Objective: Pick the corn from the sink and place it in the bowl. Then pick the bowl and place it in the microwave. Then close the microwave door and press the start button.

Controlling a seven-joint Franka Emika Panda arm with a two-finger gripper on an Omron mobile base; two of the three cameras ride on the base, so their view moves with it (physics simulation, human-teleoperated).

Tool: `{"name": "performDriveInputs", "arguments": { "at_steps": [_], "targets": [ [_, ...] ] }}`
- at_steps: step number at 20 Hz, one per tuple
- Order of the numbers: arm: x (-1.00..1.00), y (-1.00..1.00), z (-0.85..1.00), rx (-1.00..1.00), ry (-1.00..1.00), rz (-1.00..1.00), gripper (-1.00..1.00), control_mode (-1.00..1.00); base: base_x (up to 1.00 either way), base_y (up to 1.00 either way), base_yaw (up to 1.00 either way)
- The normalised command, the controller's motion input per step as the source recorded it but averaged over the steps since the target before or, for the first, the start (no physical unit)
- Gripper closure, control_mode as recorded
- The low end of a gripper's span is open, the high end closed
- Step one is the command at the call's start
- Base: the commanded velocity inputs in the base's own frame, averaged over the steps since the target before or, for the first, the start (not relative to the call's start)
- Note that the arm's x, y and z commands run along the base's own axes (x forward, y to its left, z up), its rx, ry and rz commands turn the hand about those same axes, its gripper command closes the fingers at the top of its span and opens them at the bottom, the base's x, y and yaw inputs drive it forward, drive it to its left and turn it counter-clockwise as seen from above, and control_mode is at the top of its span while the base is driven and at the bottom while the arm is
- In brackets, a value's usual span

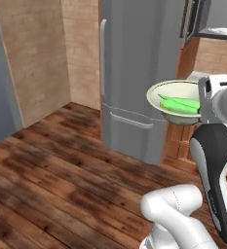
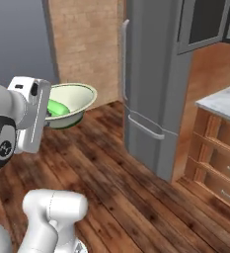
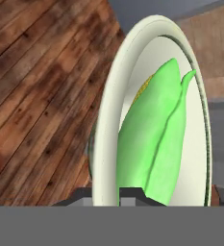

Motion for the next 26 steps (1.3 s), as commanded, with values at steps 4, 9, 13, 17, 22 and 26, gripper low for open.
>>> {"name": "performDriveInputs", "arguments": {
  "at_steps": [4,9,13,17,22,26],
  "targets": [
    [0.00,0.00,0.00,0.00,0.00,0.00,1.00,1.00,0.33,-0.11,-0.58],
    [0.00,0.00,0.00,0.00,0.00,0.00,1.00,1.00,0.37,-0.17,-0.56],
    [0.00,0.00,0.00,0.00,0.00,0.00,1.00,1.00,0.43,-0.04,-0.49],
    [0.00,0.00,0.00,0.00,0.00,0.00,1.00,1.00,0.75,0.15,-0.23],
    [0.00,0.00,0.00,0.00,0.00,0.00,1.00,1.00,1.00,0.09,-0.11],
    [0.00,0.00,0.00,0.00,0.00,0.00,1.00,1.00,1.00,0.00,-0.22]
  ]
}}
